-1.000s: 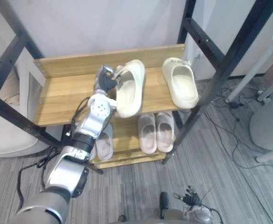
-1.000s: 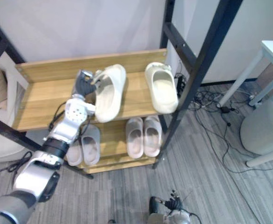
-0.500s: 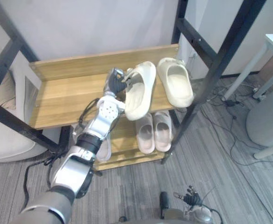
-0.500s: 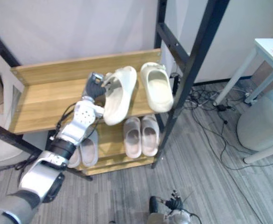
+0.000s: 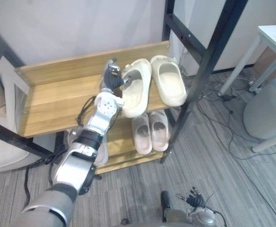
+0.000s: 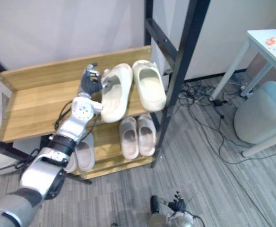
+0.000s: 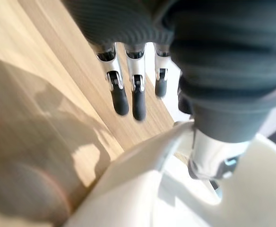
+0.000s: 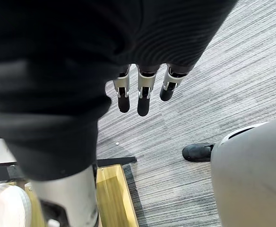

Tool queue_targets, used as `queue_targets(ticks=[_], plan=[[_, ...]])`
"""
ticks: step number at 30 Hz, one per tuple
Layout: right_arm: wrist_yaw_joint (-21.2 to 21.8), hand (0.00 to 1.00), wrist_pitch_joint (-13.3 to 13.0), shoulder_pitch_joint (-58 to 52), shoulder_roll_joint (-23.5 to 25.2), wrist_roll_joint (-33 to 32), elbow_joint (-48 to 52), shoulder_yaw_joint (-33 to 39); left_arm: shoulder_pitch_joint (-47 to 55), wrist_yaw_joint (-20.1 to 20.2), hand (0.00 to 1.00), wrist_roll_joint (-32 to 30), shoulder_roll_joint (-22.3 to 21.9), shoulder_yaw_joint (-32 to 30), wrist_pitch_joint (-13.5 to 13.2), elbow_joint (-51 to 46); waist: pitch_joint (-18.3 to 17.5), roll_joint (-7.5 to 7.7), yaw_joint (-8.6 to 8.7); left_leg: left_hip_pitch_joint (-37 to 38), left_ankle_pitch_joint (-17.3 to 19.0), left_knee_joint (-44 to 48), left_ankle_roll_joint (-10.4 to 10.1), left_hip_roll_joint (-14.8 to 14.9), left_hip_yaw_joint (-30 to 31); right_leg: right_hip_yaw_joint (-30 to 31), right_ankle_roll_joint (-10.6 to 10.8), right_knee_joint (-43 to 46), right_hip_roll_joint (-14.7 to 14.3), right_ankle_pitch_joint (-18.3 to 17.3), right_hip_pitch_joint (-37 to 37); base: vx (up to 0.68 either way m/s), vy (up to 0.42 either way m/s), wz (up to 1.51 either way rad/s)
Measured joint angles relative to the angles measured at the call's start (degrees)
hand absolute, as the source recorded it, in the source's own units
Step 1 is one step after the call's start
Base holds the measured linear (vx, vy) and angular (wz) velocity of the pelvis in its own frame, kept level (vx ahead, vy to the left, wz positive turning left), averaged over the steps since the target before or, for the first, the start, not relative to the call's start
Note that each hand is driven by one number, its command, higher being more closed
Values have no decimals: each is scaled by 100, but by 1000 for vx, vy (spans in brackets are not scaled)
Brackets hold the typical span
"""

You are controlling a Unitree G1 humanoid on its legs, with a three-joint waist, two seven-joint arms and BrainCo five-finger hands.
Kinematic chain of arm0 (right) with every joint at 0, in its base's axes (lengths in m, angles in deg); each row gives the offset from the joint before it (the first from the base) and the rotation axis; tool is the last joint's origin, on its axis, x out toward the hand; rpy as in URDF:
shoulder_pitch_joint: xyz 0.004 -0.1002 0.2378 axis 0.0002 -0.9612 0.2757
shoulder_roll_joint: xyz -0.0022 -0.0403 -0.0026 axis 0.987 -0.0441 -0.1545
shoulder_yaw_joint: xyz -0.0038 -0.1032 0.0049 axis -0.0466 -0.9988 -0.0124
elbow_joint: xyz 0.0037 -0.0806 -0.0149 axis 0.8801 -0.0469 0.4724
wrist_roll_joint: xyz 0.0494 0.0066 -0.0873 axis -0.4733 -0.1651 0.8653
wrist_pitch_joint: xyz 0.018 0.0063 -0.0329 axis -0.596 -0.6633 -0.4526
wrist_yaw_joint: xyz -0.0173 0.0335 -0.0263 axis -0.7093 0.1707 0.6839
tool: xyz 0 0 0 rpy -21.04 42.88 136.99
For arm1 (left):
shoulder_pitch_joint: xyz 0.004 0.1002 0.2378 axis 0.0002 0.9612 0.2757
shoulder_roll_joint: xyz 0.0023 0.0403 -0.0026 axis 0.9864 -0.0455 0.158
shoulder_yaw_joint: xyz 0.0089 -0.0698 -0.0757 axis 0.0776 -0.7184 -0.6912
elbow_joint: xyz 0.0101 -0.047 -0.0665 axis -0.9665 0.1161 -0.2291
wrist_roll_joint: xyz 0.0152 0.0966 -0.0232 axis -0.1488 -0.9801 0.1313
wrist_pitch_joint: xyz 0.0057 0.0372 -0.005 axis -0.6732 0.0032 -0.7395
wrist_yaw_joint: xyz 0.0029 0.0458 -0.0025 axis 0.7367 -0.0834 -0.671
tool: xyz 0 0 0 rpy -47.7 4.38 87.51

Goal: Organize the slippers on the shoe rack

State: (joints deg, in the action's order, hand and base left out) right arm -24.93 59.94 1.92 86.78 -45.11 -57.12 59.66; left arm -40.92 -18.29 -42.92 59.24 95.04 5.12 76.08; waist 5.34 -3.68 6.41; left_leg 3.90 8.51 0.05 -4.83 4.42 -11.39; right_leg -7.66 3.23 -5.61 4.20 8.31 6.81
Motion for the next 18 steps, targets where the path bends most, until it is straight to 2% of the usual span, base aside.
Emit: queue_targets(ticks=[6, 13, 18], plan=[[-5, 0, 3, 1, -1, 0, -3, 0, 21, -9, 0, 408, -153, -51, -8, -48, 3, -5, 4, -71, -3, 20, 2, -11, 134, -118, -1, 0, 17, -1, -1, -6, -9, 9], [-26, 0, 8, 10, -5, -1, -25, -11, 502, -98, 0, 791, -150, -153, -36, -781, 3, -10, 7, -82, -6, 47, 7, -23, 286, -260, -1, -1, 46, -2, -74, 1, -2, 10], [-25, 0, 13, 52, -25, -2, -116, -25, 976, -98, 0, 1110, -119, -354, -165, -1544, 2, -8, -12, -140, -13, 107, 18, -46, 421, -362, -2, -2, 90, -2, -111, -16, 2, 13]])
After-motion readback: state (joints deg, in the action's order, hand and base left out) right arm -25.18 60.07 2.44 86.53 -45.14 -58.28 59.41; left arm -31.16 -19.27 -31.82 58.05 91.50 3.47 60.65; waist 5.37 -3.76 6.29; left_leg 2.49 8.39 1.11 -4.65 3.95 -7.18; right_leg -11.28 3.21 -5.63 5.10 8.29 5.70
